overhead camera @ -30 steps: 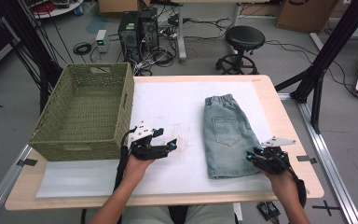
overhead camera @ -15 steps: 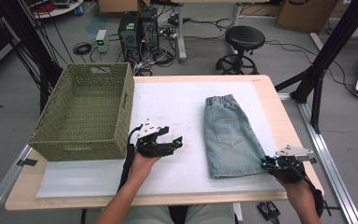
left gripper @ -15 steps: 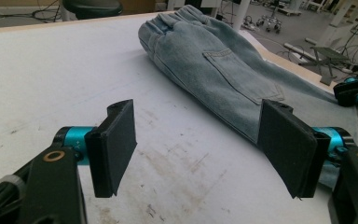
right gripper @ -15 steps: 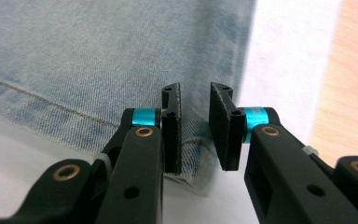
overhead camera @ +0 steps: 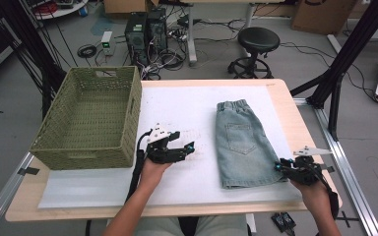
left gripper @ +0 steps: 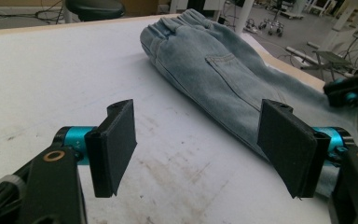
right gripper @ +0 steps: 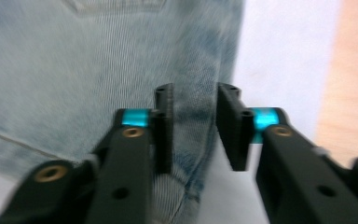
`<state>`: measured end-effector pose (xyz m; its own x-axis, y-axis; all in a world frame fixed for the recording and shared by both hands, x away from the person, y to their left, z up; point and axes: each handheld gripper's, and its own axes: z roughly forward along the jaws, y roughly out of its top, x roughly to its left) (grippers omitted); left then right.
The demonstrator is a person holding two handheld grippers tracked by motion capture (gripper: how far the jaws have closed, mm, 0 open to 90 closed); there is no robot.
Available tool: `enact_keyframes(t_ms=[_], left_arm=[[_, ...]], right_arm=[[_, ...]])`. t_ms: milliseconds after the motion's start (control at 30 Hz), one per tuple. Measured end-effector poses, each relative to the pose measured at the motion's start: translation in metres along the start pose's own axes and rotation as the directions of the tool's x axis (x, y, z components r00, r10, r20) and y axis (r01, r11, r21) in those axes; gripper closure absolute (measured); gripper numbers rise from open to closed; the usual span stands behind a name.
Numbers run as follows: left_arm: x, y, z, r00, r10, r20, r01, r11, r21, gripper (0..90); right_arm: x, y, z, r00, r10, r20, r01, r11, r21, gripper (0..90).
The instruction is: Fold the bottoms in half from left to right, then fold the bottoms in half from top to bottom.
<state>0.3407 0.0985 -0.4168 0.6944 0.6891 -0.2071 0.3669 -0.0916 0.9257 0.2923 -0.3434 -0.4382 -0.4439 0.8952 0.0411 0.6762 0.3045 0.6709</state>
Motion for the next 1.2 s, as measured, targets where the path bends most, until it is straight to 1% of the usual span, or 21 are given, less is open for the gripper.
enact_keyframes(t_ms=[33,67,167,233,267,333,367,400,433,467,533,600,700,800,833,967,1067,1100,1200], left_arm=[[0.000,0.000,0.001,1.0000,-0.001,0.003,0.001,1.0000,-0.001,28.4],[0.000,0.000,0.001,1.0000,-0.001,0.004,0.001,1.0000,-0.004,28.4],[0.000,0.000,0.003,0.9999,-0.005,0.011,0.006,0.9999,-0.009,28.3],[0.000,0.001,0.004,0.9999,-0.012,0.009,0.012,0.9998,-0.017,26.9],[0.000,0.001,0.004,0.9999,-0.013,0.009,0.013,0.9997,-0.023,26.4],[0.000,0.002,0.004,0.9998,-0.014,0.013,0.015,0.9994,-0.030,24.7],[0.000,0.002,0.004,0.9998,-0.013,0.012,0.014,0.9994,-0.031,23.8],[0.000,0.002,0.004,0.9998,-0.014,0.013,0.014,0.9994,-0.033,22.4],[0.000,0.002,0.004,0.9998,-0.014,0.014,0.014,0.9993,-0.034,21.5],[-0.001,0.002,0.005,0.9998,-0.013,0.014,0.013,0.9993,-0.034,21.3],[0.000,0.003,0.006,0.9998,-0.012,0.014,0.012,0.9994,-0.031,21.3],[0.000,0.003,0.007,0.9998,-0.015,0.011,0.015,0.9995,-0.028,21.3],[0.001,0.005,0.008,0.9997,-0.022,0.012,0.022,0.9993,-0.031,21.3],[0.001,0.005,0.008,0.9998,-0.020,0.009,0.020,0.9993,-0.032,21.4],[0.001,0.006,0.008,0.9996,-0.027,0.007,0.027,0.9990,-0.035,21.3],[0.001,0.006,0.007,0.9994,-0.035,0.006,0.035,0.9988,-0.035,21.4],[0.001,0.007,0.009,0.9994,-0.034,0.009,0.034,0.9990,-0.028,21.4],[0.000,0.007,0.010,0.9992,-0.039,0.011,0.040,0.9988,-0.027,21.4],[-0.003,0.007,0.012,0.9991,-0.038,0.019,0.038,0.9991,-0.016,21.4]], right_arm=[[0.001,-0.001,0.002,0.9997,-0.021,0.015,0.021,1.000,-0.001,82.3],[0.001,-0.002,0.000,0.9994,-0.030,0.015,0.030,1.000,0.000,85.5],[-0.001,-0.005,-0.005,0.9992,-0.038,0.012,0.038,0.999,-0.001,86.7],[-0.002,-0.007,-0.009,0.9995,-0.026,0.015,0.026,1.000,-0.002,86.5],[-0.003,-0.007,-0.010,0.9996,-0.026,0.007,0.026,1.000,-0.007,85.9],[-0.002,-0.006,-0.013,0.9996,-0.027,-0.006,0.027,0.999,-0.021,81.6],[-0.003,-0.005,-0.015,0.9997,-0.023,-0.011,0.023,0.999,-0.037,73.3],[-0.003,-0.003,-0.016,0.9998,-0.006,-0.020,0.004,0.998,-0.062,65.8],[-0.005,-0.001,-0.018,0.9994,0.008,-0.034,-0.011,0.996,-0.092,63.1],[-0.005,0.001,-0.020,0.9993,0.011,-0.036,-0.015,0.992,-0.124,59.5],[-0.006,0.009,-0.021,0.9994,0.010,-0.034,-0.016,0.985,-0.170,49.9],[-0.007,0.020,-0.019,0.9998,0.006,-0.020,-0.010,0.980,-0.197,42.9],[-0.010,0.038,-0.013,0.9995,0.017,0.027,-0.011,0.976,-0.220,30.4],[-0.014,0.054,-0.006,0.9986,0.022,0.047,-0.011,0.973,-0.229,22.7],[-0.015,0.059,-0.003,0.9988,0.021,0.045,-0.011,0.976,-0.219,21.1],[-0.013,0.072,0.001,0.9993,0.002,0.037,0.005,0.979,-0.206,21.1],[-0.010,0.076,0.003,0.9994,-0.014,0.033,0.021,0.977,-0.210,21.1],[-0.009,0.076,0.003,0.9996,-0.012,0.027,0.018,0.978,-0.208,21.1],[-0.008,0.076,0.005,0.9997,-0.011,0.024,0.015,0.980,-0.197,21.1]])
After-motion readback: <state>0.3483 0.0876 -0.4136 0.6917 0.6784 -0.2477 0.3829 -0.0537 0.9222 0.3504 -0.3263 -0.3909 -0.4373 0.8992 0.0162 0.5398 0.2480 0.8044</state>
